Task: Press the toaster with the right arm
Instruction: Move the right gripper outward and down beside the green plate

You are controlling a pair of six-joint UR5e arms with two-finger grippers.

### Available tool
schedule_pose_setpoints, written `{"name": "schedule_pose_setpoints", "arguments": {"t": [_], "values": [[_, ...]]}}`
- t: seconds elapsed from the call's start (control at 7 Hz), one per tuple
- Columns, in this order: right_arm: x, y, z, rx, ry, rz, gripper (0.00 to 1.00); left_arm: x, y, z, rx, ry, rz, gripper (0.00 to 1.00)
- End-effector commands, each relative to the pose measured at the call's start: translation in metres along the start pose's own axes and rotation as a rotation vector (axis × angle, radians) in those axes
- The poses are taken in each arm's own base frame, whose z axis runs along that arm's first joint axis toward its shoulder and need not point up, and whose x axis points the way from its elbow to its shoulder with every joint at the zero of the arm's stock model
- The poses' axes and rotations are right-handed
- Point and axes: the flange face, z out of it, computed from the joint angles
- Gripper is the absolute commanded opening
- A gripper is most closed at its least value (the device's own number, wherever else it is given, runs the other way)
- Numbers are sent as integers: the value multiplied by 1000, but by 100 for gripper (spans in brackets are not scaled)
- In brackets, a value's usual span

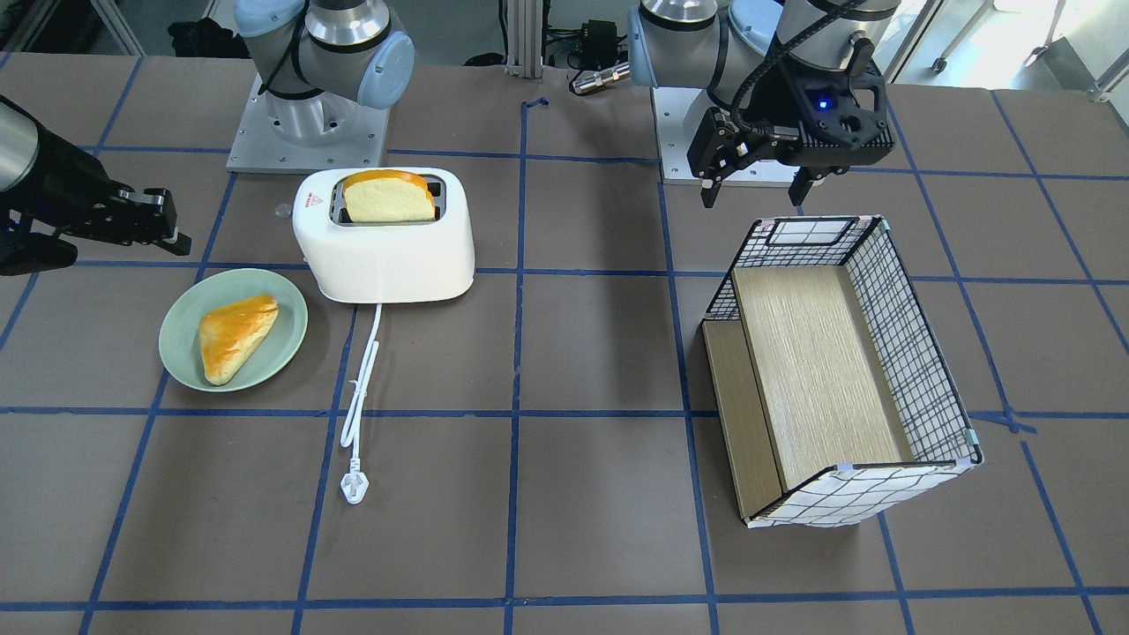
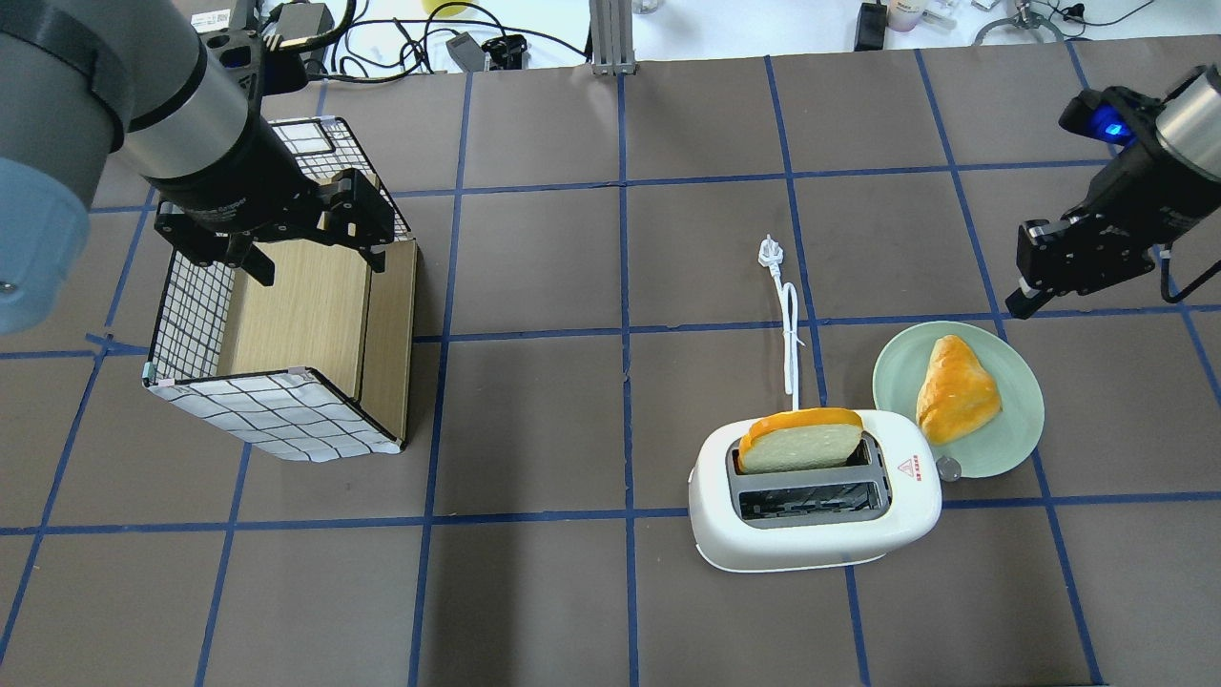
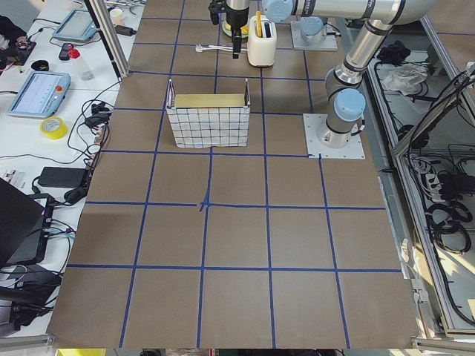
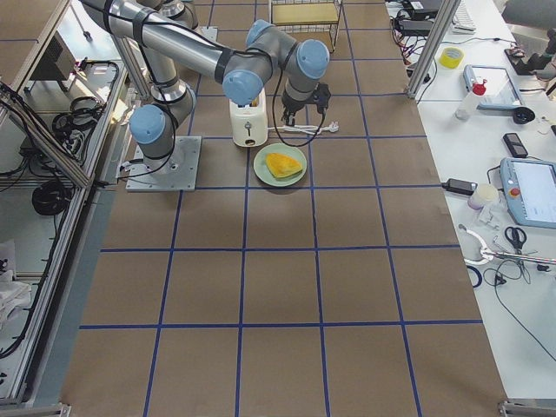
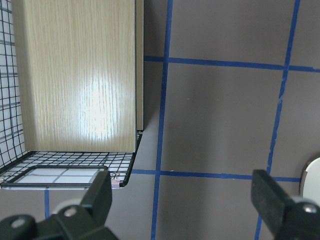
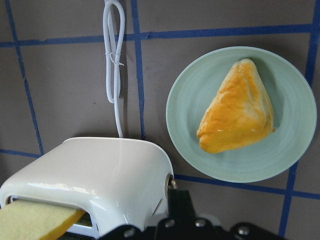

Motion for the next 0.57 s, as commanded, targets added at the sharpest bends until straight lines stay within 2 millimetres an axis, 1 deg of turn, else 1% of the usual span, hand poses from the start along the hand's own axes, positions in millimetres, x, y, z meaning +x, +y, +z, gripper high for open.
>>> {"name": "schedule_pose_setpoints", "arguments": {"t": [0.0, 0.14, 0.29, 0.43], "values": [[48, 26, 40, -50, -165, -34, 0, 0, 0, 0, -1, 0, 0, 100], [58, 36, 55, -54, -255, -3, 0, 0, 0, 0, -1, 0, 0, 100], [59, 40, 67, -65, -290, -21, 0, 0, 0, 0, 1, 0, 0, 100], [58, 51, 84, -119, -347, -12, 0, 0, 0, 0, -1, 0, 0, 100]]}}
